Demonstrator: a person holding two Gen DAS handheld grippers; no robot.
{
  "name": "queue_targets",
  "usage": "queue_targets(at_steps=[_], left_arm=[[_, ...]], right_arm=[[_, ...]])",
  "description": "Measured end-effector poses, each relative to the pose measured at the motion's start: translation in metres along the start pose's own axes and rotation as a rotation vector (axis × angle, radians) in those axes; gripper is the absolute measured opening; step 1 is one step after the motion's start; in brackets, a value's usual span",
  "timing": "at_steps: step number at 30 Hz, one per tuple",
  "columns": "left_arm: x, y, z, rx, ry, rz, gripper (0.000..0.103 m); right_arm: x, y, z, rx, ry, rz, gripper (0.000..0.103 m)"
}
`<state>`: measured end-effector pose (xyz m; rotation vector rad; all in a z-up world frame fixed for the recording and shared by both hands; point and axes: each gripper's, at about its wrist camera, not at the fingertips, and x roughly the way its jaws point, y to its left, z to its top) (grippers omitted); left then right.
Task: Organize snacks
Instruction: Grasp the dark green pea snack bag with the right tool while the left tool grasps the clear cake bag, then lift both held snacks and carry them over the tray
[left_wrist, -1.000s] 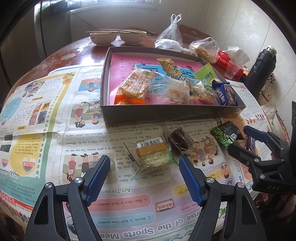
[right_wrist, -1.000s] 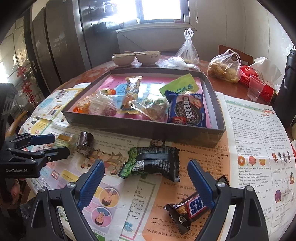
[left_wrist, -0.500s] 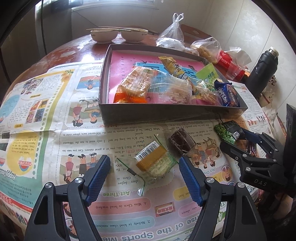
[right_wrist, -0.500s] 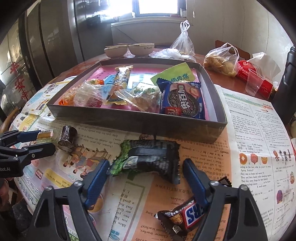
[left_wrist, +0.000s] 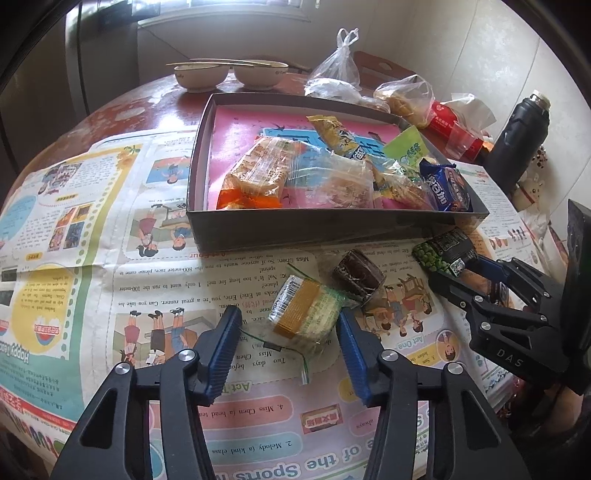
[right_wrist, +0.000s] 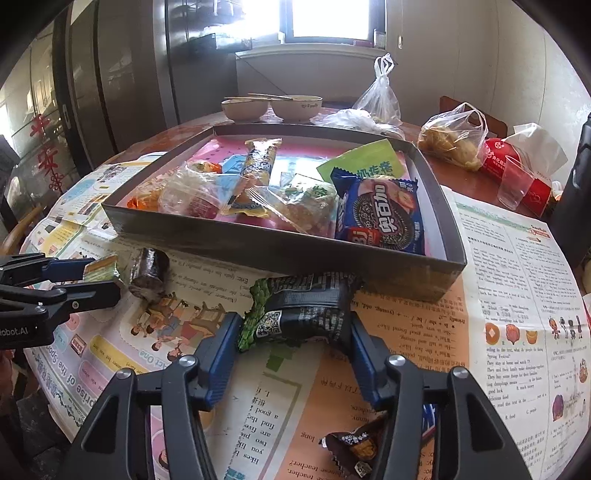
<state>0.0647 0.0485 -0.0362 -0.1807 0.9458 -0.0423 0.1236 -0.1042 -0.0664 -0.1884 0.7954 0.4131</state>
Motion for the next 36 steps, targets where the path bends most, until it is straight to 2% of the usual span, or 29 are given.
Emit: queue_targets(at_steps=[7, 17, 36], left_arm=[[-0.002, 0.006, 0.0, -0.032, -0.001, -0.034, 0.041], [-0.017, 0.009, 0.002, -0.044, -0.034, -0.04, 0.041], [-0.035, 0.009, 0.011, -0.06, -0.078, -0.051, 0.041]], right_arm=[[-0.004, -0.007, -0.001, 0.033, -0.008, 0.043, 0.049], [-0.014, -0.006, 0.001, 0.053, -0.028, 0.102, 0.046], [-0.041, -0.006, 0.011, 0.085, -0.1, 0.142, 0.045]])
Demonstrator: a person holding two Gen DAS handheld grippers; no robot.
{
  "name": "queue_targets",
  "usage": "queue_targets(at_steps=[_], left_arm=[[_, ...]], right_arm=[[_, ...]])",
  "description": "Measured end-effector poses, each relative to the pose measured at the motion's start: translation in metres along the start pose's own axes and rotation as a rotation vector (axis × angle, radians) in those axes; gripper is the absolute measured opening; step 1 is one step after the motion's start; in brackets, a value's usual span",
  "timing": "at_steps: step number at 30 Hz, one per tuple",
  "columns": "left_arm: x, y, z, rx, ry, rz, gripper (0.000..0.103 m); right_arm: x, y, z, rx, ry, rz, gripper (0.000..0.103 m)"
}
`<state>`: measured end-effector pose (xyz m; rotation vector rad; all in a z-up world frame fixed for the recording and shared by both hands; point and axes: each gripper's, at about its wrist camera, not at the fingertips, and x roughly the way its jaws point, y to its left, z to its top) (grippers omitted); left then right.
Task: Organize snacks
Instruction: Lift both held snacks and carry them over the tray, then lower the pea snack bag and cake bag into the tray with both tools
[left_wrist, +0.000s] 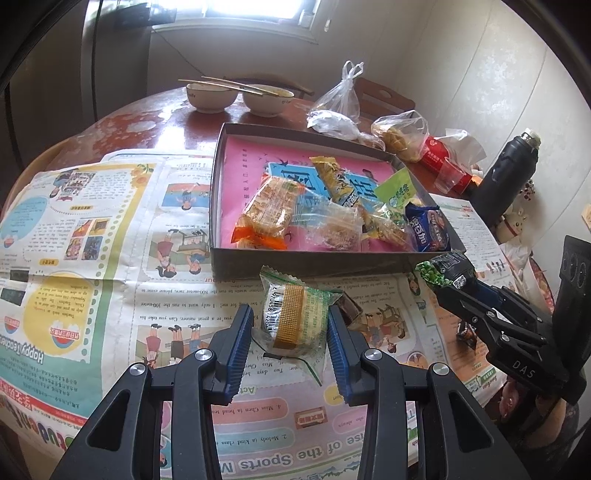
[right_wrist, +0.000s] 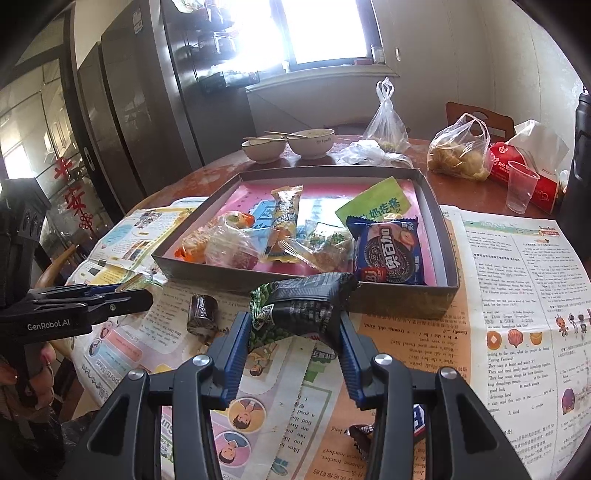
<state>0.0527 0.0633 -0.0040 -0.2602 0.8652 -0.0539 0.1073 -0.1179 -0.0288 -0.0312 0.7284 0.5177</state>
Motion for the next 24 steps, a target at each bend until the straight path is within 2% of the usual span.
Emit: queue_targets(at_steps=[24], left_arm=[[0.012, -0.007, 0.044, 0.002, -0.069, 0.013, 0.041]], right_arm=[[-0.007, -0.004, 0.027, 0.005, -0.061, -0.005, 0.045]])
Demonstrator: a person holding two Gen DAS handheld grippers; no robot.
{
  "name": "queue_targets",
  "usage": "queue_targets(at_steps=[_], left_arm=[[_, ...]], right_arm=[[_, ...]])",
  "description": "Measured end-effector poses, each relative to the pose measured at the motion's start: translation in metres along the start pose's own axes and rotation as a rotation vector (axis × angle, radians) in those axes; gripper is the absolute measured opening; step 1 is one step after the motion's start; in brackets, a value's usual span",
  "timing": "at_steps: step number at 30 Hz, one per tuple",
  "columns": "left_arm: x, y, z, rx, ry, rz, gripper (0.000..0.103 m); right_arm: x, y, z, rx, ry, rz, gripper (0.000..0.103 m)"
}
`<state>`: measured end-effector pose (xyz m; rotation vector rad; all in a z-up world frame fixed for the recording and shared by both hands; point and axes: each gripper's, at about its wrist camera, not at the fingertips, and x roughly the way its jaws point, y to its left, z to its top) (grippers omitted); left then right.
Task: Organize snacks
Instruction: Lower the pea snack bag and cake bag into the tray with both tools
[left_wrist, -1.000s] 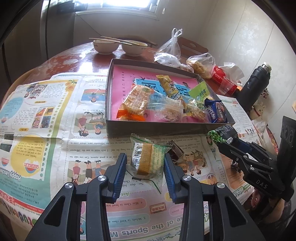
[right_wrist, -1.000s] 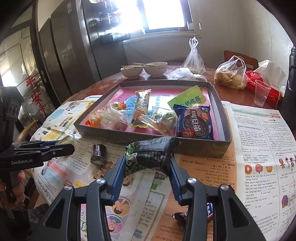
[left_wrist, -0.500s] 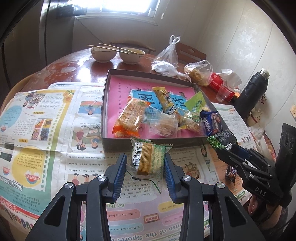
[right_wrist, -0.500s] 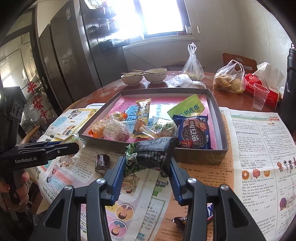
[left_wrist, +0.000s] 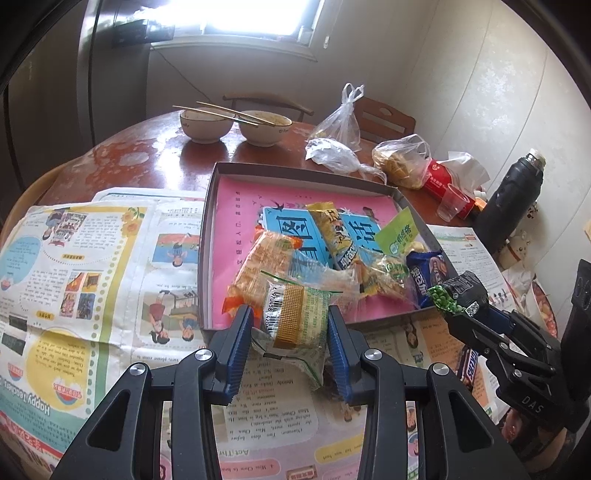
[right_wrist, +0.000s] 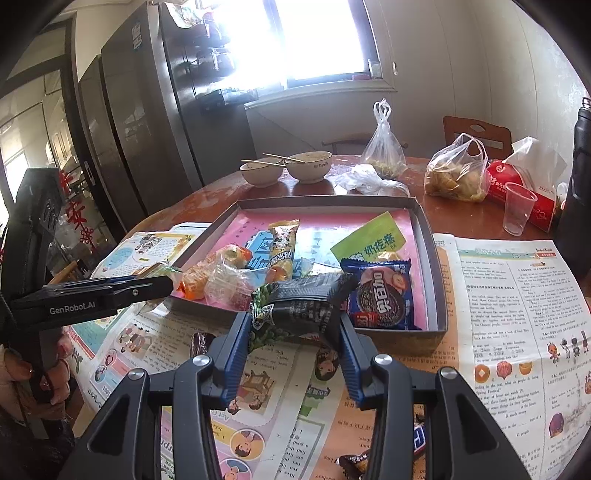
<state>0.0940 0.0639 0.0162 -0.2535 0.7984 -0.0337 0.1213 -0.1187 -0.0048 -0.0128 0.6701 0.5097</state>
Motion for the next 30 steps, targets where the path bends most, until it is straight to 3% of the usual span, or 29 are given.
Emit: queue_targets(at_steps=[30], left_arm=[[0.05, -0.009, 0.021, 0.015, 0.043, 0.02, 0.041]], right_arm=[[0.044, -0.028, 0.019, 0.042, 0.029, -0.049, 0.045]])
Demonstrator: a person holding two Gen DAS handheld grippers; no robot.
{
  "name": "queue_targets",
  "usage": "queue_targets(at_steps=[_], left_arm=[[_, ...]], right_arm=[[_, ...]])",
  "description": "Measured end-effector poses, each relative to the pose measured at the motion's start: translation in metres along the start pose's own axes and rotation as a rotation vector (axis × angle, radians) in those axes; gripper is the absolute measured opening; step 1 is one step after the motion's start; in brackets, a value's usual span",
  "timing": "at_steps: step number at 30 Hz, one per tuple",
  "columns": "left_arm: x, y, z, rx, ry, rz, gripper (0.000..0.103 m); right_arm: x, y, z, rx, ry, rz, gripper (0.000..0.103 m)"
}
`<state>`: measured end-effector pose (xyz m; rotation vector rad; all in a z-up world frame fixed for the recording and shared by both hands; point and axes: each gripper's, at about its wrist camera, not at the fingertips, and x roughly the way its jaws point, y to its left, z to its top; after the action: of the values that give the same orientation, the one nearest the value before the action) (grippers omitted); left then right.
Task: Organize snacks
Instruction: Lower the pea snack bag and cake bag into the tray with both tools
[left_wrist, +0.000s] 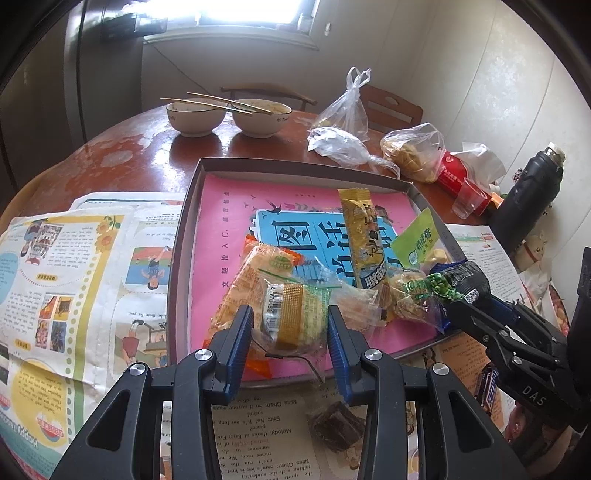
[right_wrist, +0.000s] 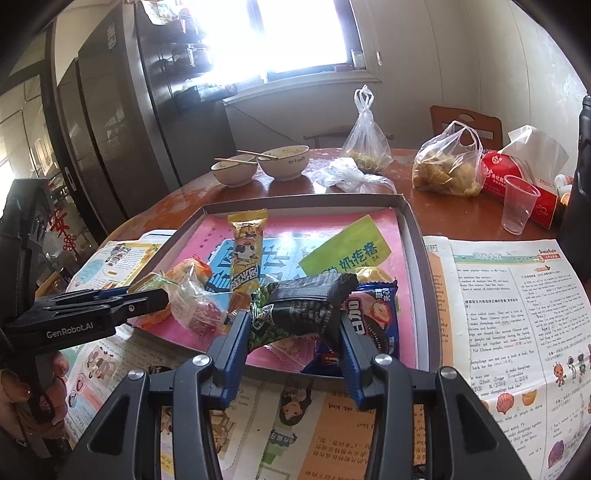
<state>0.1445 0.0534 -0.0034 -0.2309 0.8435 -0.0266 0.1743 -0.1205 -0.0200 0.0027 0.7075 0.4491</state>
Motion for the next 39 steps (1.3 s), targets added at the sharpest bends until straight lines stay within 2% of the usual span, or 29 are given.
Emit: queue_targets(at_steps=[18, 24, 34, 39], left_arm=[[0.008, -0.009, -0.001, 0.018, 0.007, 0.001, 0.041], [0.007, -0.009, 0.0, 0.019, 0.006, 0.004, 0.041], [0.006, -0.01, -0.002, 0.033, 0.006, 0.022, 0.045], [0.003, -0.01, -0.003, 0.032, 0.004, 0.034, 0.051]], right_arm=[[0.016, 0.003, 0.002, -0.026, 0.007, -0.041, 0.049], [0.013, 0.0, 0.002, -0.03, 0.004, -0.067, 0.061], [0.006, -0.003, -0.002, -0.046, 0.018, -0.081, 0.066], [0.003, -0.003, -0.006, -0.061, 0.026, -0.094, 0.068]])
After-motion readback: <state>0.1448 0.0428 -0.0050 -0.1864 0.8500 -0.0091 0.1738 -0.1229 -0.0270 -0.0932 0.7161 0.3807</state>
